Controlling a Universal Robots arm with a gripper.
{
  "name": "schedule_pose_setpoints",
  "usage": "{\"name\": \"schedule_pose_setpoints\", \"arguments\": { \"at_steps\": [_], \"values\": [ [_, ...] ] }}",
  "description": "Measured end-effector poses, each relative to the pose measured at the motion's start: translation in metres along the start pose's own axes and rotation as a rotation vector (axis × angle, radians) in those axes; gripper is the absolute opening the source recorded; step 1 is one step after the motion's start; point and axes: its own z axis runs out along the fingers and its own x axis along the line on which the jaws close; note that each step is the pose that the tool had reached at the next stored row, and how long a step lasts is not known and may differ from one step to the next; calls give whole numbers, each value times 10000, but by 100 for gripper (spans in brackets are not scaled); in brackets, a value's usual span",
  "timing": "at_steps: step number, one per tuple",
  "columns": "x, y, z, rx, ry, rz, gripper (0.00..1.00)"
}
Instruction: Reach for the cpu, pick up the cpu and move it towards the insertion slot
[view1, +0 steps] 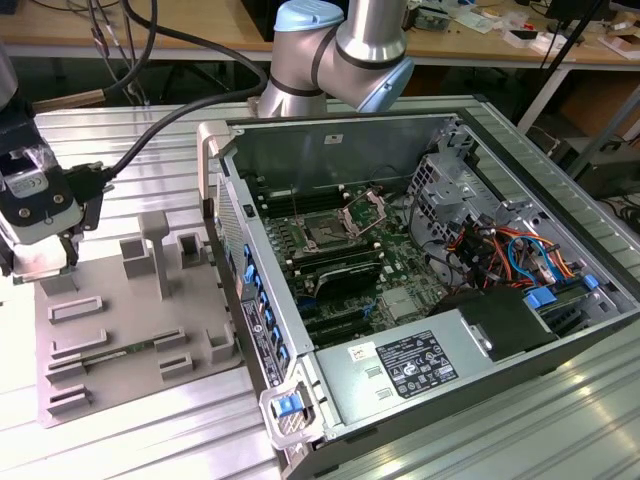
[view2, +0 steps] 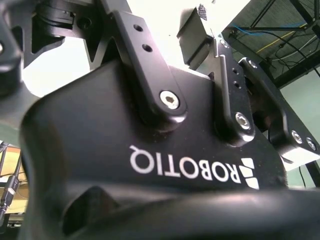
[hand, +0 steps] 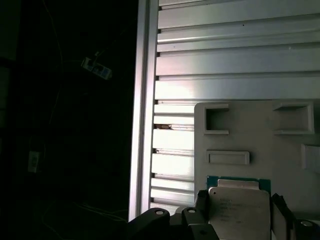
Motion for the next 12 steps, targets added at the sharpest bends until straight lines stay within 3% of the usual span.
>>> {"name": "schedule_pose_setpoints", "arguments": {
  "at_steps": [12],
  "values": [
    [0, 2, -39, 1, 0, 0, 55]
  ]
}}
